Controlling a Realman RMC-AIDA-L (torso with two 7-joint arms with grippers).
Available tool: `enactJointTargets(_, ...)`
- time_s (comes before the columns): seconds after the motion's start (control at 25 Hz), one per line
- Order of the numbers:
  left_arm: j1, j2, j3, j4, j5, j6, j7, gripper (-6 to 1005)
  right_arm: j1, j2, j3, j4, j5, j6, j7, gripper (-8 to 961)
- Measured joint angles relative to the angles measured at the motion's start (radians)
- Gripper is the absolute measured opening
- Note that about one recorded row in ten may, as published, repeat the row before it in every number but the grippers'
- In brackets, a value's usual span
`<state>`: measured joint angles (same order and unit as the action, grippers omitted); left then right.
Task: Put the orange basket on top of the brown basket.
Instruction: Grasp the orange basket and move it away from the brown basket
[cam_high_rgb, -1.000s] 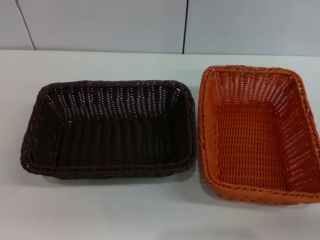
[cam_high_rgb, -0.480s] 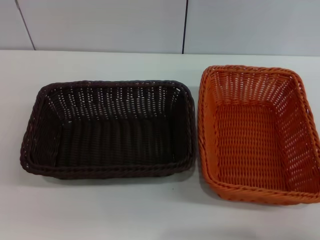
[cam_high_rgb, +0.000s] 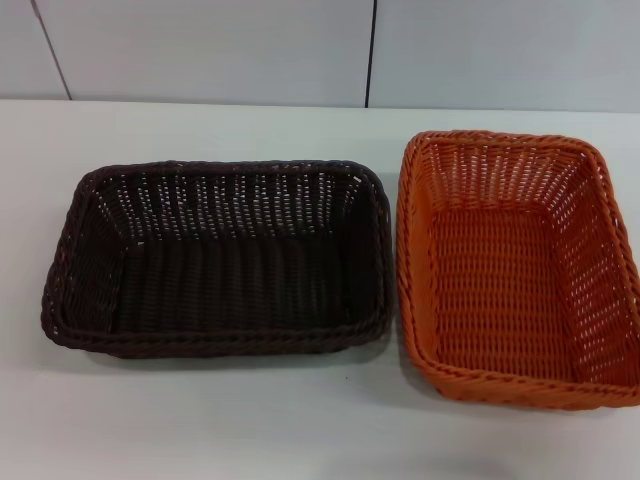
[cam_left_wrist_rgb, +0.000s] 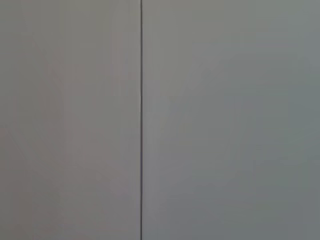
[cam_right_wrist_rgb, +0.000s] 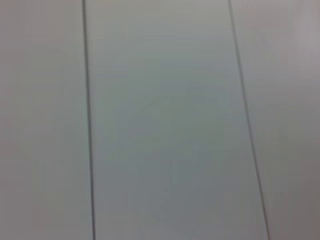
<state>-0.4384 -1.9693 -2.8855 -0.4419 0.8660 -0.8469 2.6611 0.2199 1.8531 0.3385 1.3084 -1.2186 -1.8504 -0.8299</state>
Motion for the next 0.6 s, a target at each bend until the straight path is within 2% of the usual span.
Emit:
enactJointTargets(0.08, 0.001, -0.001, 0.000, 0.000, -0.001, 0.000, 0.000, 650, -0.007, -0.015, 0.058, 0.084, -0.005, 0.006, -0.079, 771)
enactJointTargets(0.16, 0.001, -0.002, 0.000, 0.000, -0.001, 0.000, 0.000, 649, -0.007, -0.016, 0.082, 0.116, -0.005, 0.010, -0.126, 772)
enactJointTargets(0.24, 0.001, -0.002, 0.000, 0.000, -0.001, 0.000, 0.000, 648, -0.008, -0.004, 0.151, 0.178, -0.004, 0.019, -0.252, 773)
enactJointTargets(0.28, 0.001, -0.002, 0.000, 0.001, -0.001, 0.000, 0.000, 648, -0.015, 0.031, 0.243, 0.228, -0.006, 0.029, -0.396, 773)
enactJointTargets(0.32, 0.000, -0.002, 0.000, 0.001, -0.001, 0.000, 0.000, 648, -0.015, 0.031, 0.243, 0.228, -0.006, 0.029, -0.396, 773)
enactJointTargets(0.36, -0.001, -0.002, 0.000, 0.002, -0.001, 0.000, 0.000, 647, -0.019, 0.049, 0.281, 0.245, -0.011, 0.035, -0.454, 773)
enactJointTargets(0.4, -0.001, -0.002, 0.000, 0.002, -0.001, 0.000, 0.000, 647, -0.035, 0.092, 0.376, 0.275, -0.030, 0.063, -0.532, 773)
enactJointTargets(0.44, -0.001, -0.002, 0.000, 0.002, -0.001, 0.000, 0.000, 647, -0.035, 0.092, 0.376, 0.275, -0.030, 0.063, -0.532, 773)
enactJointTargets(0.48, -0.003, -0.002, 0.000, 0.003, -0.001, 0.000, 0.000, 647, -0.055, 0.127, 0.462, 0.303, -0.039, 0.114, -0.554, 773)
enactJointTargets(0.52, -0.003, -0.002, 0.000, 0.003, -0.001, 0.000, 0.000, 647, -0.055, 0.127, 0.462, 0.303, -0.039, 0.114, -0.554, 773)
enactJointTargets(0.56, -0.003, -0.002, 0.000, 0.003, -0.001, 0.000, 0.000, 646, -0.079, 0.154, 0.547, 0.333, -0.039, 0.197, -0.546, 773)
enactJointTargets(0.6, -0.005, -0.001, 0.000, 0.004, -0.001, 0.000, 0.000, 646, -0.079, 0.154, 0.547, 0.333, -0.039, 0.197, -0.546, 773)
